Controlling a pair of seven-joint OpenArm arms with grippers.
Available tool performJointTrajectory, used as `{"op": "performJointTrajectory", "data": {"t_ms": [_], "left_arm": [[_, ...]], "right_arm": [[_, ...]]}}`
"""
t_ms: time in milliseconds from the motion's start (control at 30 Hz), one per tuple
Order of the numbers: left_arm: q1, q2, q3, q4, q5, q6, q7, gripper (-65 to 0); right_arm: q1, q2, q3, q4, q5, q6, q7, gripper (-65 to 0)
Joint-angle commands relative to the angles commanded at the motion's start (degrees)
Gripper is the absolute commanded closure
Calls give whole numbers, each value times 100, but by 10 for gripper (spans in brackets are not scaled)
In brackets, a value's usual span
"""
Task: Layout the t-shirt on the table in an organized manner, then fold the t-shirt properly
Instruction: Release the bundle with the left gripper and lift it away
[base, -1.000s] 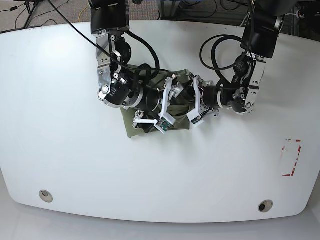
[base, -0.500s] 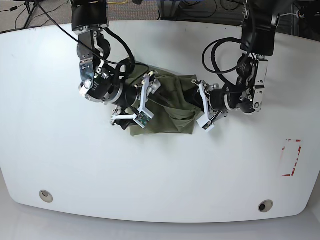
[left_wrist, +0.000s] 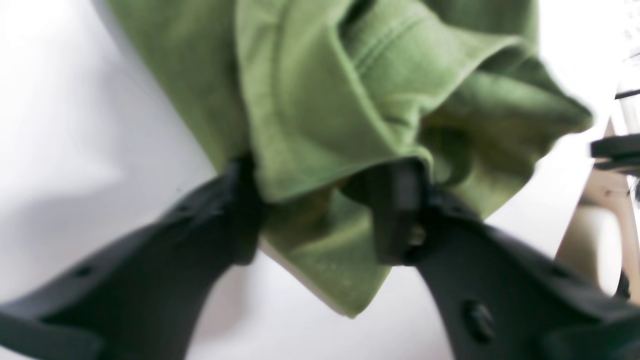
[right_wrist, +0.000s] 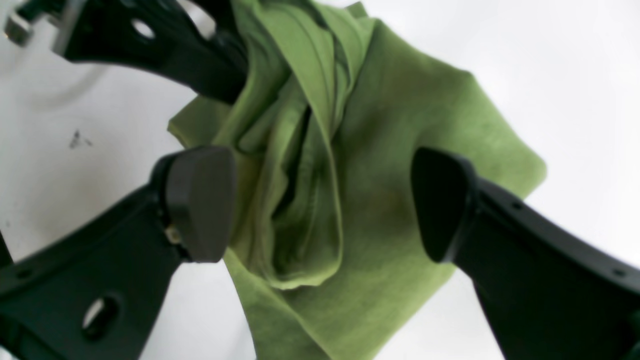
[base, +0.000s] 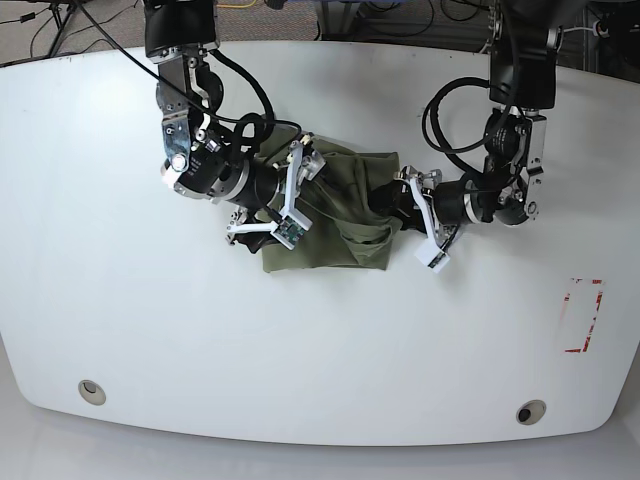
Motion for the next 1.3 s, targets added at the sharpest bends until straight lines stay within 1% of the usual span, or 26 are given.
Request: {"op": "performJointTrajectory", "data": {"t_ms": [67, 100, 233, 300, 333, 500, 633, 667, 767, 933, 1067, 1133, 1200, 1300], "left_arm": [[0, -53, -53, 88, -9, 0, 26, -346], [0, -220, -97, 176, -18, 0, 114, -346], [0, -501, -290, 404, -18, 0, 255, -344], [9, -668, -554, 545, -18, 0, 334, -344], [35, -703, -624, 571, -18, 0, 360, -344], [299, -1099, -1371, 870, -18, 0, 519, -344], [492, -1319, -1758, 1020, -18, 0, 519, -344], [571, -1415, -1873, 1064, -18, 0, 519, -344], [712, -1582, -2040, 1152, -18, 0, 519, -344], [1029, -1714, -2295, 1266, -18, 0, 519, -344], [1301, -1714, -2549, 1380, -18, 0, 519, -344], [1433, -1714, -2637, 1380, -18, 0, 519, -344], [1512, -1705, -2690, 1380, -18, 0, 519, -344], [1626, -1705, -2690, 1380, -26, 0, 519, -344]], "right_arm": [[62, -44, -9, -26, 0, 0, 62, -525], [97, -114, -18, -114, 0, 0, 149, -525], [273, -229, -18, -352, -9, 0, 299, -525], [387, -290, -26, -527, -9, 0, 352, -525], [413, -308, -26, -571, -9, 0, 369, -525], [712, -422, -44, -923, -9, 0, 545, -525], [862, -466, -237, -1169, -9, 0, 686, -525], [914, -466, -360, -1275, -9, 0, 774, -525], [993, -466, -580, -1468, -9, 0, 914, -525], [1073, -475, -967, -1732, -9, 0, 1116, -525], [1125, -475, -1284, -1908, -18, 0, 1169, -525], [1187, -475, -1398, -1934, -44, 0, 1275, -525], [1213, -475, -1538, -1943, -185, 0, 1424, -525], [1213, -475, -1776, -1943, -738, 0, 1591, -525]]}}
